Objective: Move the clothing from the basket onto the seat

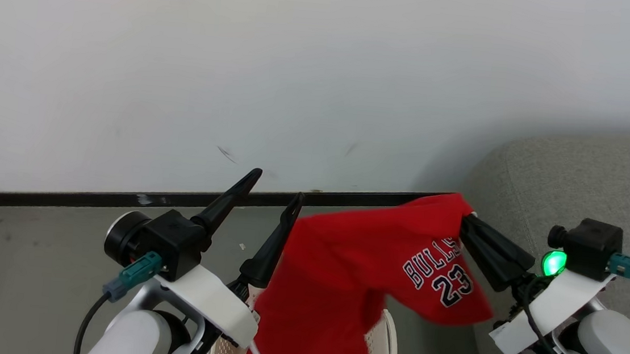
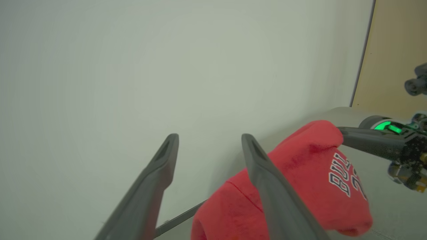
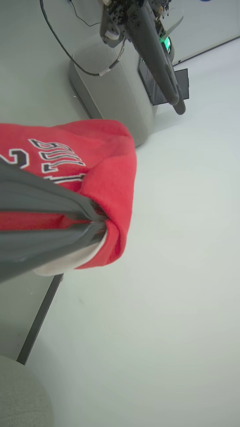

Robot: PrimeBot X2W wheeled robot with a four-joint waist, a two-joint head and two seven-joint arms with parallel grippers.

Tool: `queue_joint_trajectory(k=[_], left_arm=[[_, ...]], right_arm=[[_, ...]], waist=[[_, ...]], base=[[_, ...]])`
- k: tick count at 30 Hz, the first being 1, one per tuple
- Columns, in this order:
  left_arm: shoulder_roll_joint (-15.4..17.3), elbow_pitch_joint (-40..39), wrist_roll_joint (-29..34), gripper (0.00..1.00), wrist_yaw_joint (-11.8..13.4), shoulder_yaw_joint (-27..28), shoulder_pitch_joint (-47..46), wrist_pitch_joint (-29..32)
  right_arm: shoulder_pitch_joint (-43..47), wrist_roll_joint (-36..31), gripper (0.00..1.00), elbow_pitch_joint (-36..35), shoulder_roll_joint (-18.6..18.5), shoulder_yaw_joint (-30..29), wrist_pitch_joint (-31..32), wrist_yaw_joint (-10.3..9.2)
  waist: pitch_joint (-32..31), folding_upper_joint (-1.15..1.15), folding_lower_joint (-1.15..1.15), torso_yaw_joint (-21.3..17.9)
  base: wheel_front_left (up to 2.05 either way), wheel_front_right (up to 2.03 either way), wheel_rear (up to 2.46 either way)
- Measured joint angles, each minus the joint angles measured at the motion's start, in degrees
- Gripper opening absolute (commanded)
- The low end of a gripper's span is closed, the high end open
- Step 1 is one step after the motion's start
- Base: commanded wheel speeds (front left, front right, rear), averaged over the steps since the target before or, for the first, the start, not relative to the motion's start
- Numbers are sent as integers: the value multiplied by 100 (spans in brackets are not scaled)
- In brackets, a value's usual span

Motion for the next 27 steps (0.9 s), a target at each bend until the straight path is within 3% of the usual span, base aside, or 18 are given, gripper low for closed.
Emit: queue_joint_trajectory(k=[27], left_arm=[[-175,360,-250,100,-300,-552,198,-421]], right_arm=[[1206,-683,0,-708,-171,-2168,-1,0]], waist=[[-16,0,0,-749]], base=[[0,0,0]])
